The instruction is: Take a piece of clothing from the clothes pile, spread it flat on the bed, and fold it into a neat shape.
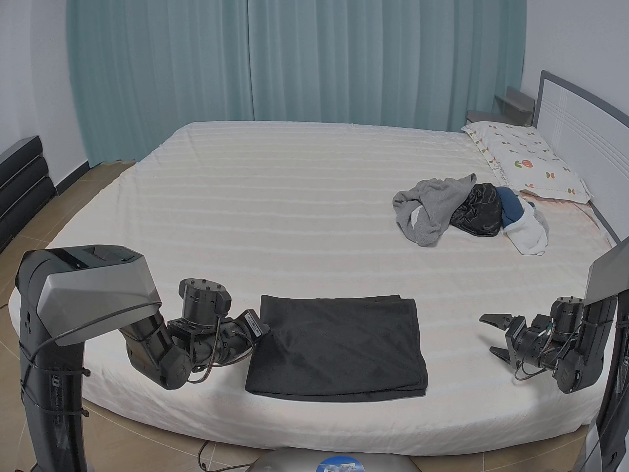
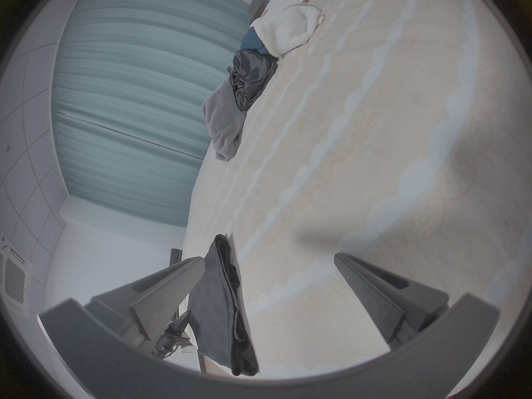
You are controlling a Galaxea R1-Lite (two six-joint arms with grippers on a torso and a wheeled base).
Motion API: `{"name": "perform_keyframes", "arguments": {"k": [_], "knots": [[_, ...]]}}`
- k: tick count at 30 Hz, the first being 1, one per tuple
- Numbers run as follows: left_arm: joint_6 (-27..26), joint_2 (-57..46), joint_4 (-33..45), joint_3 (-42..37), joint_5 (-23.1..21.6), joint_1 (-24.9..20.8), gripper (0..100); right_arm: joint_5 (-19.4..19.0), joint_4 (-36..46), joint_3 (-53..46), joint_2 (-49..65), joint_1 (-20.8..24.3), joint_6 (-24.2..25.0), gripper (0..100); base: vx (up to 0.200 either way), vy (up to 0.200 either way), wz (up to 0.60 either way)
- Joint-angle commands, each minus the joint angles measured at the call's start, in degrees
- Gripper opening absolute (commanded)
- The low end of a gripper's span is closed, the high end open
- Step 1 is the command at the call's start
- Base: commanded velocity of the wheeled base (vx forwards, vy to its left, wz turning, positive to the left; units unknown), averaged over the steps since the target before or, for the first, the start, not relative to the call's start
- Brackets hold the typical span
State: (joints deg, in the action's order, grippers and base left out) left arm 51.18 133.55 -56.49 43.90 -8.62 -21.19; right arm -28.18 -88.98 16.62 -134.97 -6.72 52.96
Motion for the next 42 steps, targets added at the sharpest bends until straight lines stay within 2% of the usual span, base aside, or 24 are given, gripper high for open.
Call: {"name": "perform_keyframes", "arguments": {"k": [1,42], "knots": [[0.5,-0.1,0.0,0.0,0.0,0.4,0,0.0,-0.5,0.0,0.0,0.0,0.0,100,0.000,0.200,0.00],[0.9,-0.2,0.0,-0.1,0.0,1.9,0,0.0,-0.5,-0.2,0.0,0.1,0.0,100,0.000,0.200,0.00]]}}
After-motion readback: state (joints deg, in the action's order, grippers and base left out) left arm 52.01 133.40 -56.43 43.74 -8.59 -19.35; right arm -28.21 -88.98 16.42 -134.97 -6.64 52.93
